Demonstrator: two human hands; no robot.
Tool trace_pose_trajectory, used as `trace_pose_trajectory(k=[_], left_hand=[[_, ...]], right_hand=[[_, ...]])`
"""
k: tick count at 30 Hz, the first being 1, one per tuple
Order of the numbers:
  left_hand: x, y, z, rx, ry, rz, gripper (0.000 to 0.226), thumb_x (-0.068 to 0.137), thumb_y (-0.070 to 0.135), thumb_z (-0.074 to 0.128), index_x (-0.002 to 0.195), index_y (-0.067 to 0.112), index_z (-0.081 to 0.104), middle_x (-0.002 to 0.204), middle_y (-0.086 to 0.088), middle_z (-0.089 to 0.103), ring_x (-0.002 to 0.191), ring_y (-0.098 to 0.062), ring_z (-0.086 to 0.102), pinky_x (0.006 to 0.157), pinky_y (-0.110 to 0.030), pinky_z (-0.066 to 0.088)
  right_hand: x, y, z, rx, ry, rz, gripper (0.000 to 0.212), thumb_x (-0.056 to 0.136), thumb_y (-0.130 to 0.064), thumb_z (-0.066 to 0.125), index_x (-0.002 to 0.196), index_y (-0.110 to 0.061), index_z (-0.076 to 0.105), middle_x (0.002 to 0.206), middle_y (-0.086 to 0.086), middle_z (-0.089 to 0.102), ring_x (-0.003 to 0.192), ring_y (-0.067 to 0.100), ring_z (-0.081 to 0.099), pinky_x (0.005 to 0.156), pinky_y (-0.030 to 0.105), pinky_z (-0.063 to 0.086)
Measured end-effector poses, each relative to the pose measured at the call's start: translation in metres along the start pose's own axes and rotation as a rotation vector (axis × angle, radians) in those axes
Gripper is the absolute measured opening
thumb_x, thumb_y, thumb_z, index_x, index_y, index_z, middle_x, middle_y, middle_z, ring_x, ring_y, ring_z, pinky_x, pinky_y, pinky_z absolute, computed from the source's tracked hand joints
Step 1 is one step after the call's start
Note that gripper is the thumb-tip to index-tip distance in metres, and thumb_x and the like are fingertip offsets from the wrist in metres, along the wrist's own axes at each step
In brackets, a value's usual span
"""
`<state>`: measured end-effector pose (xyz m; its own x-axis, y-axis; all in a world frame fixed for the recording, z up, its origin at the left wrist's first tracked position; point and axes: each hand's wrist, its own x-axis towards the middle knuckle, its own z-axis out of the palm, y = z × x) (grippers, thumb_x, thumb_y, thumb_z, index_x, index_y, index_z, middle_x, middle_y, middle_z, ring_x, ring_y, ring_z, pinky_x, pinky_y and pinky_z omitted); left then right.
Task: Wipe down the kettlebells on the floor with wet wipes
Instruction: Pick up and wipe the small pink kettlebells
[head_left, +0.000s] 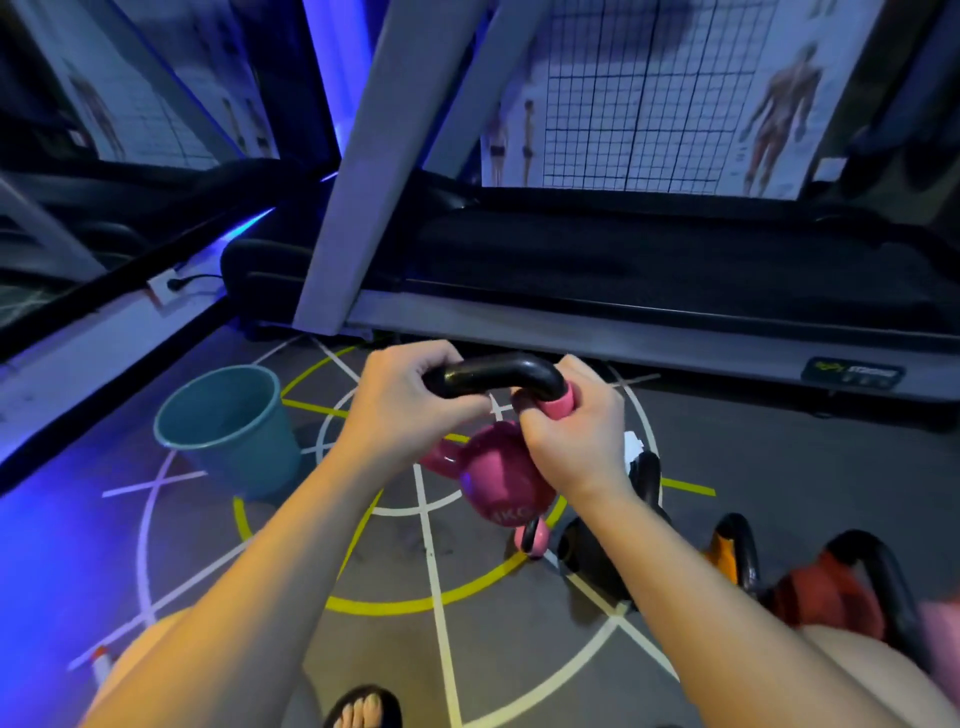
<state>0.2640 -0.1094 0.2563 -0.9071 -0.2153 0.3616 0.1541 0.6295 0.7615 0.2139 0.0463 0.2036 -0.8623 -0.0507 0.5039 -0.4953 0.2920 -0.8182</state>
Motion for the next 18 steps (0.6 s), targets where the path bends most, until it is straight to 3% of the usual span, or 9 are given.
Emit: trace_pose_trajectory(k=[4, 6, 8, 10, 12, 14, 15, 18], left_hand=[[-0.007, -0.014, 0.017, 0.051, 0.026, 0.032, 0.033, 0.067, 0.007, 0.085, 0.073, 0.026, 0.058, 0.062, 0.014, 0.057, 0.06, -0.003, 0.053, 0.057, -0.024, 0.039], [-0.01, -0.02, 0.025, 0.138, 0.183, 0.013, 0.046, 0.066, 0.013, 0.088, 0.099, 0.029, 0.061, 0.088, 0.013, 0.062, 0.084, -0.009, 0.059, 0.075, -0.032, 0.048], [-0.01, -0.027, 0.03, 0.23, 0.363, -0.105, 0.07, 0.064, 0.019, 0.09, 0.125, 0.026, 0.055, 0.116, 0.004, 0.056, 0.111, -0.016, 0.052, 0.095, -0.036, 0.044], [-0.013, -0.025, 0.037, 0.087, 0.419, -0.223, 0.067, 0.071, 0.016, 0.083, 0.13, 0.023, 0.054, 0.125, 0.001, 0.052, 0.118, -0.019, 0.05, 0.098, -0.033, 0.041], [-0.02, -0.011, 0.044, -0.147, 0.404, -0.302, 0.039, 0.078, 0.005, 0.069, 0.113, 0.021, 0.062, 0.108, 0.0, 0.059, 0.1, -0.017, 0.056, 0.084, -0.019, 0.043], [-0.021, 0.003, 0.051, -0.268, 0.43, -0.403, 0.022, 0.082, -0.005, 0.056, 0.082, 0.016, 0.063, 0.075, 0.0, 0.056, 0.068, -0.014, 0.049, 0.06, -0.011, 0.039], [-0.019, 0.006, 0.053, -0.341, 0.459, -0.449, 0.024, 0.085, -0.007, 0.054, 0.075, 0.013, 0.062, 0.067, -0.001, 0.055, 0.062, -0.014, 0.048, 0.059, -0.015, 0.04], [-0.016, 0.015, 0.059, -0.695, 0.506, -0.494, 0.031, 0.087, -0.012, 0.047, 0.084, 0.012, 0.068, 0.07, -0.008, 0.07, 0.07, -0.026, 0.069, 0.07, -0.039, 0.058]], right_hand=[[-0.006, -0.002, -0.008, -0.037, 0.048, -0.101, 0.035, 0.064, -0.019, 0.058, 0.056, -0.038, 0.03, 0.064, -0.01, 0.037, 0.058, 0.009, 0.041, 0.055, 0.024, 0.029], [0.0, -0.003, -0.014, -0.064, 0.077, -0.143, 0.046, 0.063, -0.011, 0.063, 0.058, -0.04, 0.028, 0.065, -0.012, 0.035, 0.057, 0.006, 0.039, 0.055, 0.015, 0.025], [0.008, -0.005, -0.022, -0.05, 0.111, -0.164, 0.041, 0.063, -0.007, 0.065, 0.057, -0.034, 0.035, 0.066, -0.009, 0.037, 0.058, 0.009, 0.041, 0.055, 0.016, 0.026], [0.012, -0.009, -0.029, 0.003, 0.145, -0.153, 0.026, 0.065, -0.006, 0.064, 0.055, -0.019, 0.044, 0.067, -0.005, 0.041, 0.059, 0.015, 0.043, 0.054, 0.021, 0.03], [0.012, -0.012, -0.031, 0.05, 0.145, -0.143, 0.022, 0.066, -0.005, 0.064, 0.055, -0.01, 0.046, 0.067, -0.002, 0.043, 0.06, 0.018, 0.044, 0.054, 0.027, 0.033], [0.009, -0.014, -0.03, 0.081, 0.134, -0.132, 0.022, 0.067, -0.003, 0.064, 0.054, -0.005, 0.046, 0.067, 0.0, 0.043, 0.06, 0.02, 0.043, 0.054, 0.031, 0.033], [0.007, -0.014, -0.028, 0.103, 0.13, -0.107, 0.023, 0.067, -0.003, 0.064, 0.054, -0.006, 0.045, 0.067, 0.0, 0.043, 0.06, 0.02, 0.043, 0.055, 0.032, 0.033], [0.003, -0.012, -0.018, 0.175, 0.153, 0.052, 0.028, 0.07, -0.008, 0.064, 0.054, -0.019, 0.044, 0.065, -0.004, 0.043, 0.06, 0.014, 0.044, 0.058, 0.029, 0.035]])
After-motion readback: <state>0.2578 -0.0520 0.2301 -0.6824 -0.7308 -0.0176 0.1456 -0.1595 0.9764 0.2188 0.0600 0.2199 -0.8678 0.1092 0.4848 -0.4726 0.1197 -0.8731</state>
